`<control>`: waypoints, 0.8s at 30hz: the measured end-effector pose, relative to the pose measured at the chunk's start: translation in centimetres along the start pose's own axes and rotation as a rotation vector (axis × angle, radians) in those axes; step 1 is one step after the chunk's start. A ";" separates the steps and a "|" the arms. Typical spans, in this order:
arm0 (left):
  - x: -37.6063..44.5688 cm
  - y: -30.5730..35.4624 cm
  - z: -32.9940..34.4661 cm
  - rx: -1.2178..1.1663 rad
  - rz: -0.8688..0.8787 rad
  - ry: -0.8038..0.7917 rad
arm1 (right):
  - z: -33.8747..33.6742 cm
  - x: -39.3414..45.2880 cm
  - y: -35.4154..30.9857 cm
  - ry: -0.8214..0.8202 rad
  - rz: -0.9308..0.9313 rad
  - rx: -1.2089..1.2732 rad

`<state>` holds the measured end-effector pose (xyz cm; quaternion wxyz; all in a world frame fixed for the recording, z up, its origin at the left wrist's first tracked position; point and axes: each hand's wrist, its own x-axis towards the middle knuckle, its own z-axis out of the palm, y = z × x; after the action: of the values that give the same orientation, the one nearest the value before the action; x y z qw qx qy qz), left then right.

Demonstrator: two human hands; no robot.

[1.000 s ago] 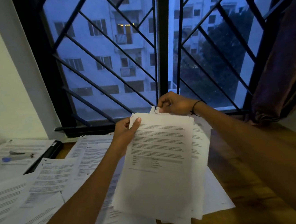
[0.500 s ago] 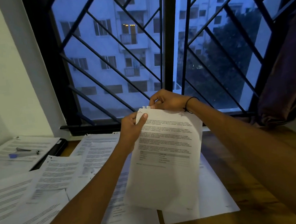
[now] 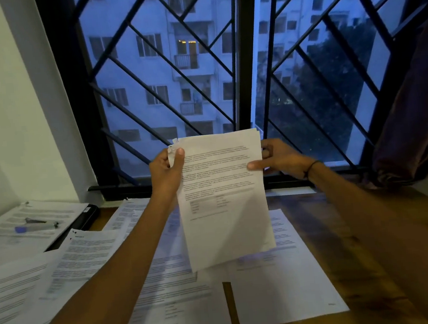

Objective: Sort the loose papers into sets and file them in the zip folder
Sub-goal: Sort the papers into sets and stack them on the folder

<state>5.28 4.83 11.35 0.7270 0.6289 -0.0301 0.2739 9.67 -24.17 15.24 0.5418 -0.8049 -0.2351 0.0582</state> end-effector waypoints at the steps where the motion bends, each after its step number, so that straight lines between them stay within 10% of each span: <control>1: 0.1 0.3 0.0 -0.017 0.006 0.005 | 0.9 0.1 0.7 0.021 -0.019 0.070; 24: -2.0 -1.3 -3.3 0.011 -0.163 -0.128 | 9.9 1.5 2.8 0.197 -0.082 0.244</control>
<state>3.20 7.07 8.70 0.7402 0.6493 -0.0238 0.1731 8.46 -15.96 8.94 0.6579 -0.7246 -0.2044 -0.0151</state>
